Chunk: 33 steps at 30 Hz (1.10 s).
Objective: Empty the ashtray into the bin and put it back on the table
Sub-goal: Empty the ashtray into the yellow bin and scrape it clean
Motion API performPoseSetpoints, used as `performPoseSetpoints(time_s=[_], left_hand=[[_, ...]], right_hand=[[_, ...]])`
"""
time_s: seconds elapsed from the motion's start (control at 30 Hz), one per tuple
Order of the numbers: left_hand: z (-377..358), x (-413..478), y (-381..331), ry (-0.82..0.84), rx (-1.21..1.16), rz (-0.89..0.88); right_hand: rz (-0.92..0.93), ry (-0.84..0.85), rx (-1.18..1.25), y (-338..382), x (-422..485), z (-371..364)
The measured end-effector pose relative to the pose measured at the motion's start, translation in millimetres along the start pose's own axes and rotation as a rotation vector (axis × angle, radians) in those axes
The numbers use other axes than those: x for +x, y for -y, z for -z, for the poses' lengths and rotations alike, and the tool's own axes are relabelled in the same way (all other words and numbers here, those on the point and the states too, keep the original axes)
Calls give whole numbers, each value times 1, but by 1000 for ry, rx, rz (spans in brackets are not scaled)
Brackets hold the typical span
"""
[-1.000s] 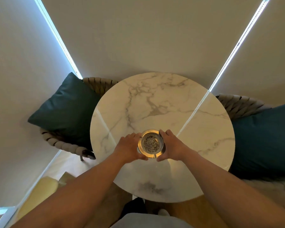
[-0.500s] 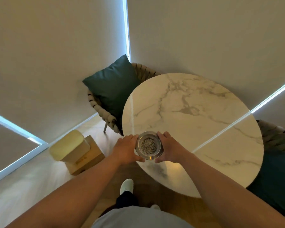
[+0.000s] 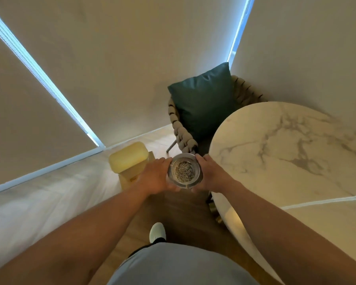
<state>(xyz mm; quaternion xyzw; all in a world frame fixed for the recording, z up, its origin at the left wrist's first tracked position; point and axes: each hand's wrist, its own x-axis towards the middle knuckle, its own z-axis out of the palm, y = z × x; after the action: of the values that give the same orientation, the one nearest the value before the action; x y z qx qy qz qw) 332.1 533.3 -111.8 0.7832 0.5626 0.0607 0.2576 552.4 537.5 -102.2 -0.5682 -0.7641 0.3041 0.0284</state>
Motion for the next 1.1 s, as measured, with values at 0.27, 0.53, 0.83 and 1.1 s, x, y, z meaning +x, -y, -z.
performPoseSetpoints(time_s=[0.27,0.53,0.83,1.1], left_hand=[[33,-3,86,-7,46,174],[41,-18,136,-34,-17,294],[51,4,169,-60,-56,451],[42,33,198,-99,-91,502]], right_hand=[[100,50,-11,62,80,-24],[166,158,-54,93,138,-48],[310,293,-51,101,214,-49],[349,349,-53,98,265,-54]])
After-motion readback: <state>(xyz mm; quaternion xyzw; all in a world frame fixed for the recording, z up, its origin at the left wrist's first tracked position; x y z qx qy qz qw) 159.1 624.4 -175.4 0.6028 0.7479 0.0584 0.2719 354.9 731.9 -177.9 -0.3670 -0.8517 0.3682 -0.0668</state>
